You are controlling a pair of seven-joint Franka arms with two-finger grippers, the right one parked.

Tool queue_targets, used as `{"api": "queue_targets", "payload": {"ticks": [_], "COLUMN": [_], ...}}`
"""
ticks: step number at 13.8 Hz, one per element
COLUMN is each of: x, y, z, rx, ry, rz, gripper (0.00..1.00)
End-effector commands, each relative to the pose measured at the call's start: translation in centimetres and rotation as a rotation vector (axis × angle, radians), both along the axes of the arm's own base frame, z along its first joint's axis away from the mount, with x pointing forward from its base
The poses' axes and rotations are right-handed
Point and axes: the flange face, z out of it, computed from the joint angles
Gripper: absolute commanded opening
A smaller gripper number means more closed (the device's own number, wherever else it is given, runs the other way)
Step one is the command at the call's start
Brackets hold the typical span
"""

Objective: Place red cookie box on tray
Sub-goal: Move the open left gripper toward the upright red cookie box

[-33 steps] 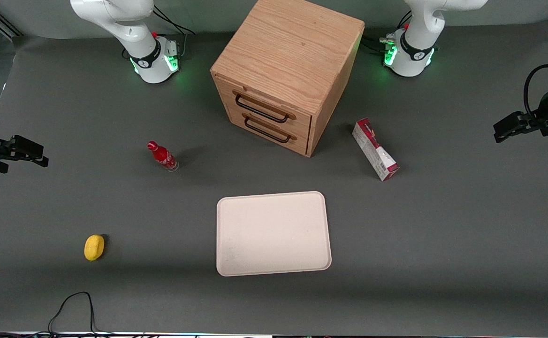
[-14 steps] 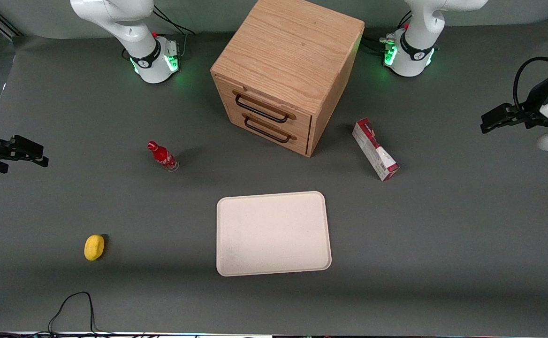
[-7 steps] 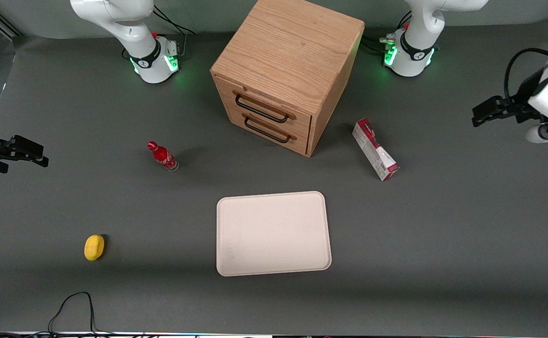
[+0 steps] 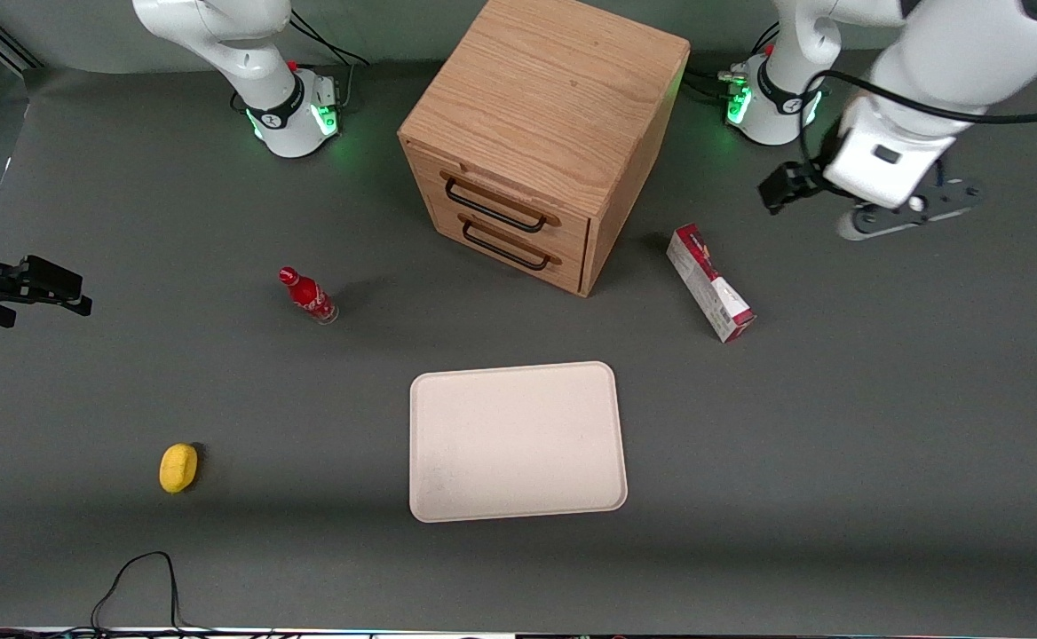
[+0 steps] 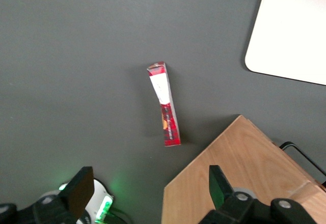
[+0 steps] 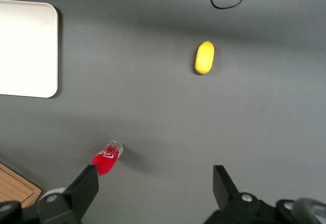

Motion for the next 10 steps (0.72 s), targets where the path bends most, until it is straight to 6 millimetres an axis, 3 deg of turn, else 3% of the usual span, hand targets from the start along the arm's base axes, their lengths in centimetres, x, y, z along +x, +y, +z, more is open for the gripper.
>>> {"api": "queue_targets", "payload": {"ticks": [1, 4, 6, 7, 10], "x": [-2.3, -3.2, -3.5, -4.0, -5.4], "y": [0.4, 0.7, 0.5, -0.6, -1.0], "z": [-1.0, -4.2, -8.0, -9.9, -17.3], "rx": [-0.016, -0.021, -0.014, -0.011, -0.015], "ry": [-0.025, -0.034, -0.040, -0.051, -0.087], "rz": [0.038, 0.042, 0.096, 0.105, 0.137], "gripper": [1.00, 1.00, 1.00, 1.00, 1.00]}}
